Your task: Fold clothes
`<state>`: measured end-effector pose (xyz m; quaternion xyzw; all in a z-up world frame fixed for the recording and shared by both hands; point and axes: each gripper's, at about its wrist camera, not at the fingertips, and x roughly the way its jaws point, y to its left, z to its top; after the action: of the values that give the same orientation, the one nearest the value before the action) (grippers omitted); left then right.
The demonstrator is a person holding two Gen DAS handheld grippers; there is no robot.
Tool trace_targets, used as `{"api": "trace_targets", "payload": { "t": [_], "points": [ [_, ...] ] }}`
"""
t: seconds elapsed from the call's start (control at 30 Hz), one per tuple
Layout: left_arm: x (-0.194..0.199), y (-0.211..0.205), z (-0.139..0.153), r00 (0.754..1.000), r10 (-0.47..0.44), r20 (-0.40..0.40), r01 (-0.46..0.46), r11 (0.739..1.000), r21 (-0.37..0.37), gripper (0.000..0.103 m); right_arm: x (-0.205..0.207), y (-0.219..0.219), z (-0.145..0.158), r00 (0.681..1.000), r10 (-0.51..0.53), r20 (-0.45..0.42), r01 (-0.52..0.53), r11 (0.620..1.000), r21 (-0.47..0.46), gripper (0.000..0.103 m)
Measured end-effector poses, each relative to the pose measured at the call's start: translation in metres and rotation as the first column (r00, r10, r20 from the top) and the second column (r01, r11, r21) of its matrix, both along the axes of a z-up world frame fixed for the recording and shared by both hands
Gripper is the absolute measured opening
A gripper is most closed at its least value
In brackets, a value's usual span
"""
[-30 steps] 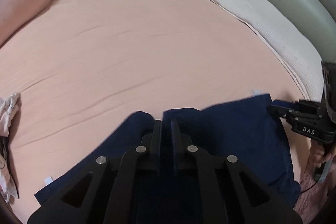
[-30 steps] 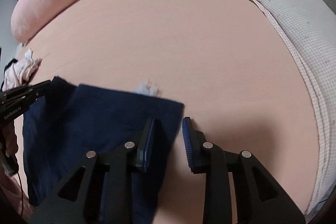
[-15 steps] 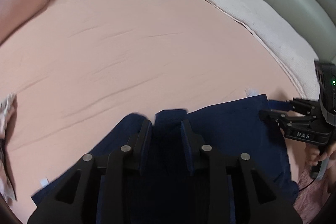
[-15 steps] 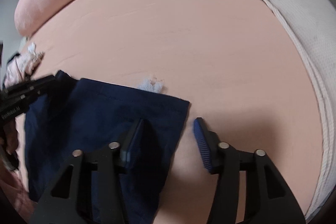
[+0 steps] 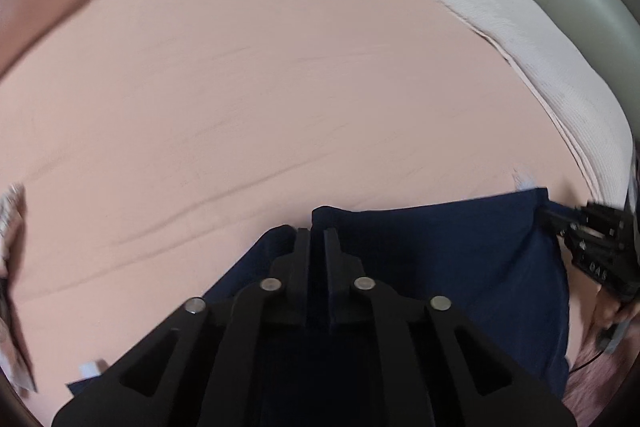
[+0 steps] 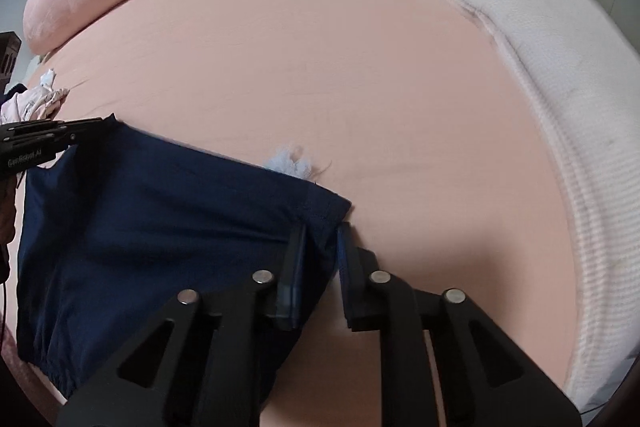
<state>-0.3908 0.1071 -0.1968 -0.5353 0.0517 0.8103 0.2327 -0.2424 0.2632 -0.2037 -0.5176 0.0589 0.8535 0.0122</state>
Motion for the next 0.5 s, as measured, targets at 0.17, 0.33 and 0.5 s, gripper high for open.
{"api": "trace_targets", "payload": {
  "t": [0.17,0.33,0.5],
  "points": [
    [0.039,-0.028,0.045,0.986,0.141,-0.094,-0.127,0.982,0.141,0.051,0.040,-0.007,0.032,0.979,-0.187,-0.075,0.178,0.977,-0.119,0.026],
    [0.134,-0.078,0.049,0.984,0.178,-0.012,-0.173,0.970,0.168,0.052,0.097,-0.079,0.047,0.999,-0.045,-0.013,0.042,0.980,-0.194,0.026],
    [0.209,-0.108,0.028,0.984,0.172,0.038,-0.176,0.973,0.153,0.043,0.151,-0.164,0.034,0.987,0.158,0.035,-0.154,0.985,-0.080,0.023]
  ]
}}
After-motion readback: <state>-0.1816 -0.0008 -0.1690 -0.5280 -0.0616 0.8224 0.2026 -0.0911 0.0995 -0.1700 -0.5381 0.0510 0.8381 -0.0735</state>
